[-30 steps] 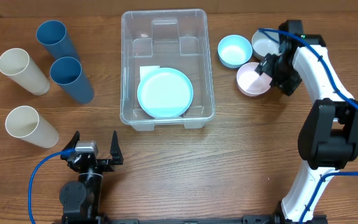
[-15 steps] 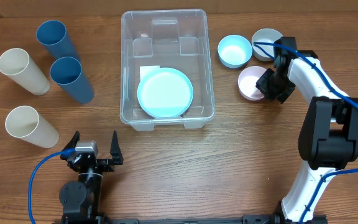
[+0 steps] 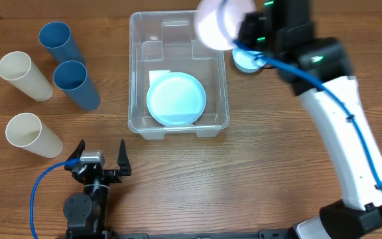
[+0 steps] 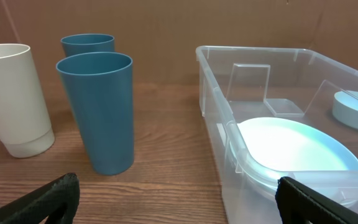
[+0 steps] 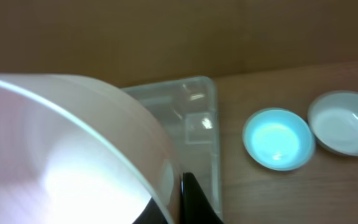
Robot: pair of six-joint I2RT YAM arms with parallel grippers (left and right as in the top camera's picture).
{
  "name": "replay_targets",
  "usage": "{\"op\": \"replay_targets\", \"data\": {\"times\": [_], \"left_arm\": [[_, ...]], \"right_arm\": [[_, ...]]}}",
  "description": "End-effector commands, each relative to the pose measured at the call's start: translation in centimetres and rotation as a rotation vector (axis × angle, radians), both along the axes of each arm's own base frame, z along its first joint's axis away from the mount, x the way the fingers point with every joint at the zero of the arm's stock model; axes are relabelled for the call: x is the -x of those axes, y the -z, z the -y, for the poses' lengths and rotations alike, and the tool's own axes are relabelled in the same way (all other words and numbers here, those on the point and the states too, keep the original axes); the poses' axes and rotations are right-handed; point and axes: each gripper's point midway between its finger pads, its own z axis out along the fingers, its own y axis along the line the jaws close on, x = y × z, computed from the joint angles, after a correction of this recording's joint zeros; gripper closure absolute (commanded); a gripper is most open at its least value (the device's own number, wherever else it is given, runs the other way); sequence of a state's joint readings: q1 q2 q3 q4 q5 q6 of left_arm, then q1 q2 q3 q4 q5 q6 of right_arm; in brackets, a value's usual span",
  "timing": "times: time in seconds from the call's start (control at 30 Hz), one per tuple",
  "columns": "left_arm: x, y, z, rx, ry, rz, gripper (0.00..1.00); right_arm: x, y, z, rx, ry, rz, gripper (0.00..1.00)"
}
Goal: Pack container
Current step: 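Carry the pink bowl into the container's back area and release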
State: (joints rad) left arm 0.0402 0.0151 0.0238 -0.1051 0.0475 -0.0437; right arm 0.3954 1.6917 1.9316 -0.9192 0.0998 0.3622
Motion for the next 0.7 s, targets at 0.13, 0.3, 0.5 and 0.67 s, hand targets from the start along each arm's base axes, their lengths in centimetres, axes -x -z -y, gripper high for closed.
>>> {"op": "replay_targets", "data": {"times": [0.13,0.3,0.5,0.67], "left_arm": [[0.0,0.0,-0.2,-0.023,-0.006,0.005,0.00],[0.0,0.0,-0.2,-0.023,-0.006,0.005,0.00],[0.0,0.0,-0.2,-0.023,-0.006,0.006,0.00],[0.0,0.0,-0.2,-0.023,-0.006,0.005,0.00]], "right_arm": [[-4.2,3.4,-6.7,0.132,-0.037,0.112,0.96],[-7.6,9.4,-8.5,0.153,-0.035,0.069,0.96],[-9.5,15.7,-8.2,0.202,-0.023,-0.021,0.96],[-11.0,19.7,-6.6,0.228,0.007,-0.074,0.96]]}}
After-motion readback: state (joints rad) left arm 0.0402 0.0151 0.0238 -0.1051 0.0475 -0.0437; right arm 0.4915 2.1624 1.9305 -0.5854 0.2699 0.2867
